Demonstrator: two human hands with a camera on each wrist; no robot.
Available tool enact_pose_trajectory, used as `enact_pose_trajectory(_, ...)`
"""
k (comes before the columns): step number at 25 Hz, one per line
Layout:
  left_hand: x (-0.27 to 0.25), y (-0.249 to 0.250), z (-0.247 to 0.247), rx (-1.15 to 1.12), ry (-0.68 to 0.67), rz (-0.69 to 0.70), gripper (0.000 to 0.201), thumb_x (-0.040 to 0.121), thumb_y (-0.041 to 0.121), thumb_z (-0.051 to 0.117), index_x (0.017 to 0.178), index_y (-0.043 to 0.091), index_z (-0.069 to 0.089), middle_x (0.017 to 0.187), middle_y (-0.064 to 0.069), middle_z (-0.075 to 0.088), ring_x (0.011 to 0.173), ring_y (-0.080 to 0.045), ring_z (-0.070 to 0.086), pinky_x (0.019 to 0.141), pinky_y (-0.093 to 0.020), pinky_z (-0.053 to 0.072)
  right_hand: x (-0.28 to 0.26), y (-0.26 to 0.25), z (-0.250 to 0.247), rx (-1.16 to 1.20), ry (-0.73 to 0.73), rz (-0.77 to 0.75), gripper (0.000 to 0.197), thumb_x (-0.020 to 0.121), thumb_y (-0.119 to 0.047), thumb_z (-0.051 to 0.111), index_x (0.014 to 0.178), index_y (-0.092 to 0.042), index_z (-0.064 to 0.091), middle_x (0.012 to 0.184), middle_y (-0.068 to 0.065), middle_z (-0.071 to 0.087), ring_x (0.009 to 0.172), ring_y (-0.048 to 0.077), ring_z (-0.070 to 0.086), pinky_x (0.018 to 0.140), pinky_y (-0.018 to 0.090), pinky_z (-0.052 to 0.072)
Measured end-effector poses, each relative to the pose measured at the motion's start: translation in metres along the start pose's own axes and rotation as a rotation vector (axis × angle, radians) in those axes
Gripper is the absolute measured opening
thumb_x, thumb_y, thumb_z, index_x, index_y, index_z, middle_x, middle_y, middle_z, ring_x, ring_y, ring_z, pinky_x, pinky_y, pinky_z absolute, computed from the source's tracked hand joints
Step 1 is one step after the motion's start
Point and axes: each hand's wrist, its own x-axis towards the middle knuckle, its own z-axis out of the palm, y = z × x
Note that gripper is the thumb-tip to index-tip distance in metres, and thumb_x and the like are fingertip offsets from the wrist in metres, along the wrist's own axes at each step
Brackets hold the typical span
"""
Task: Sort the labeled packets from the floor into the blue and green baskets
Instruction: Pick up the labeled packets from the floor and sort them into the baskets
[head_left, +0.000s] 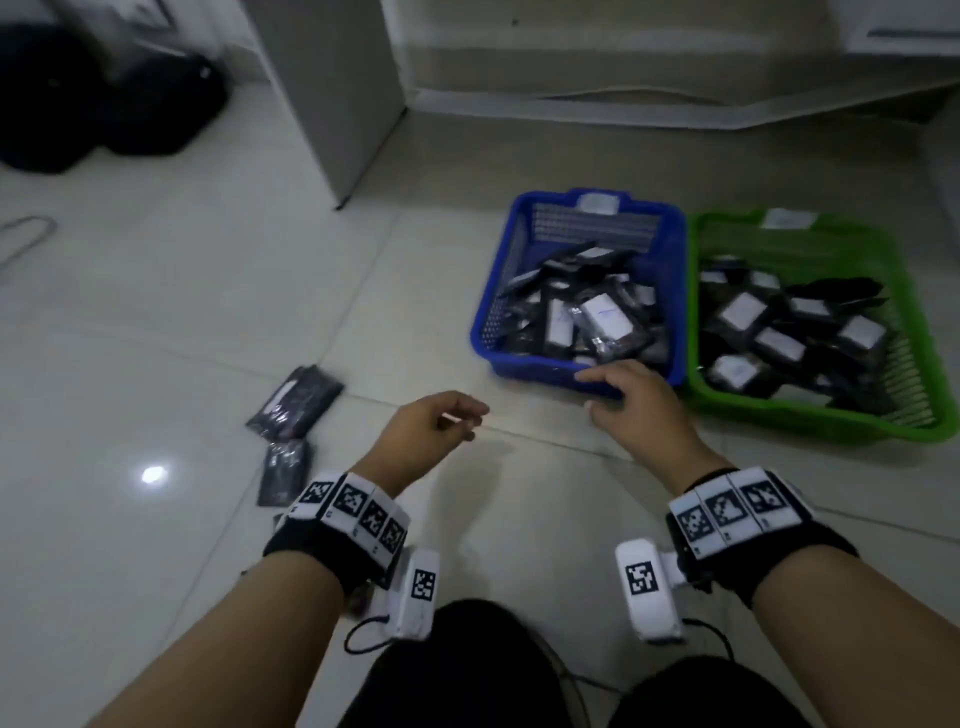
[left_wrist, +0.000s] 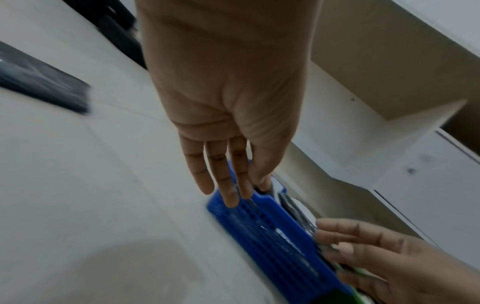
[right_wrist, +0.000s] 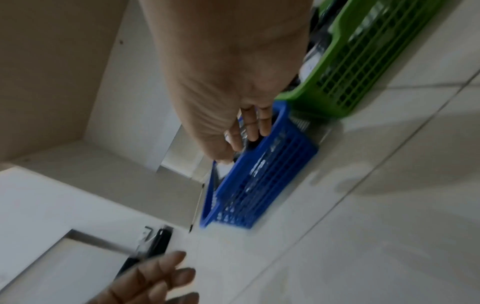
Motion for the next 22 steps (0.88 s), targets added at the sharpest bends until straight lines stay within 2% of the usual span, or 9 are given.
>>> enact_pose_trajectory(3, -0.060, -0.076, -0.062, 0.105, 0.105, -0.168, 0.028, 0.083, 0.005, 0.064, 0.094, 0.030, 0.066, 0.099, 0.003, 0.069, 0.089, -0.016, 0.066, 0.086, -0.026, 0.051, -0.001, -0.061, 0.065, 0.017, -0.296, -0.062, 0.034, 0.079, -0.015, 0.071, 0.111, -0.025, 0.068, 0.117, -0.005, 0.054, 0.117, 0.017, 0.051, 0.106, 0.028, 0.035)
enact_pose_trajectory(5, -0.091, -0.124, -0.086, 0.309, 0.111, -0.264, 0.028, 0.078, 0.010, 0.069, 0.102, 0.024, 0.069, 0.106, 0.002, 0.065, 0.098, -0.017, 0.061, 0.091, -0.028, 0.047, -0.003, -0.094, 0.102, -0.011, -0.453, -0.105, 0.032, 0.081, -0.020, 0.071, 0.113, -0.026, 0.067, 0.121, -0.003, 0.056, 0.118, 0.014, 0.051, 0.100, 0.019, 0.033)
enact_pose_trajectory(7, -0.111, -0.160, -0.096, 0.458, 0.036, -0.269, 0.046, 0.072, 0.017, 0.075, 0.117, 0.019, 0.065, 0.121, -0.002, 0.059, 0.111, -0.021, 0.055, 0.099, -0.031, 0.043, -0.005, -0.119, 0.132, -0.056, -0.583, -0.127, 0.033, 0.083, -0.024, 0.070, 0.115, -0.026, 0.066, 0.124, -0.001, 0.057, 0.117, 0.014, 0.053, 0.093, 0.016, 0.035)
enact_pose_trajectory(10, -0.123, -0.188, -0.092, 0.434, 0.044, -0.264, 0.071, 0.071, 0.032, 0.079, 0.135, 0.022, 0.050, 0.138, -0.003, 0.047, 0.124, -0.026, 0.045, 0.107, -0.034, 0.035, -0.005, -0.143, 0.165, -0.137, -0.747, -0.103, 0.034, 0.084, -0.030, 0.069, 0.118, -0.028, 0.064, 0.128, -0.002, 0.057, 0.115, 0.013, 0.055, 0.090, 0.021, 0.040)
enact_pose_trajectory(12, -0.120, -0.194, -0.090, 0.413, 0.074, -0.327, 0.084, 0.067, 0.042, 0.080, 0.140, 0.026, 0.042, 0.140, -0.002, 0.041, 0.125, -0.026, 0.041, 0.108, -0.038, 0.035, -0.004, -0.153, 0.181, -0.157, -0.845, -0.076, 0.036, 0.084, -0.031, 0.069, 0.120, -0.028, 0.063, 0.127, -0.002, 0.058, 0.109, 0.011, 0.055, 0.084, 0.020, 0.039)
enact_pose_trajectory(14, -0.114, -0.192, -0.093, 0.396, 0.048, -0.417, 0.090, 0.060, 0.043, 0.084, 0.138, 0.024, 0.042, 0.136, -0.004, 0.037, 0.123, -0.026, 0.042, 0.107, -0.038, 0.036, -0.001, -0.160, 0.192, -0.160, -0.896, -0.064, 0.036, 0.084, -0.031, 0.069, 0.119, -0.026, 0.063, 0.124, 0.000, 0.060, 0.102, 0.010, 0.055, 0.083, 0.021, 0.040)
enact_pose_trajectory(16, -0.109, -0.187, -0.098, 0.349, -0.040, -0.441, 0.083, 0.058, 0.037, 0.087, 0.129, 0.021, 0.048, 0.128, -0.003, 0.042, 0.116, -0.022, 0.048, 0.100, -0.033, 0.042, 0.000, -0.166, 0.198, -0.141, -0.899, -0.043, 0.034, 0.084, -0.031, 0.069, 0.117, -0.025, 0.064, 0.120, 0.001, 0.061, 0.100, 0.011, 0.057, 0.086, 0.022, 0.042)
enact_pose_trajectory(19, -0.100, -0.184, -0.106, 0.263, -0.095, -0.416, 0.048, 0.064, 0.031, 0.085, 0.101, 0.023, 0.055, 0.102, 0.002, 0.060, 0.094, -0.017, 0.057, 0.075, -0.025, 0.042, 0.000, -0.166, 0.200, -0.062, -0.868, 0.050, 0.031, 0.086, -0.030, 0.068, 0.116, -0.022, 0.064, 0.112, 0.002, 0.061, 0.102, 0.015, 0.058, 0.081, 0.024, 0.044)
enact_pose_trajectory(22, -0.092, -0.183, -0.114, 0.184, -0.048, -0.424, 0.040, 0.073, 0.032, 0.080, 0.104, 0.023, 0.057, 0.095, 0.004, 0.059, 0.089, -0.015, 0.057, 0.071, -0.023, 0.042, -0.002, -0.159, 0.196, 0.035, -0.930, 0.214, 0.038, 0.085, -0.027, 0.068, 0.122, -0.023, 0.059, 0.118, 0.005, 0.058, 0.100, 0.019, 0.057, 0.076, 0.028, 0.048)
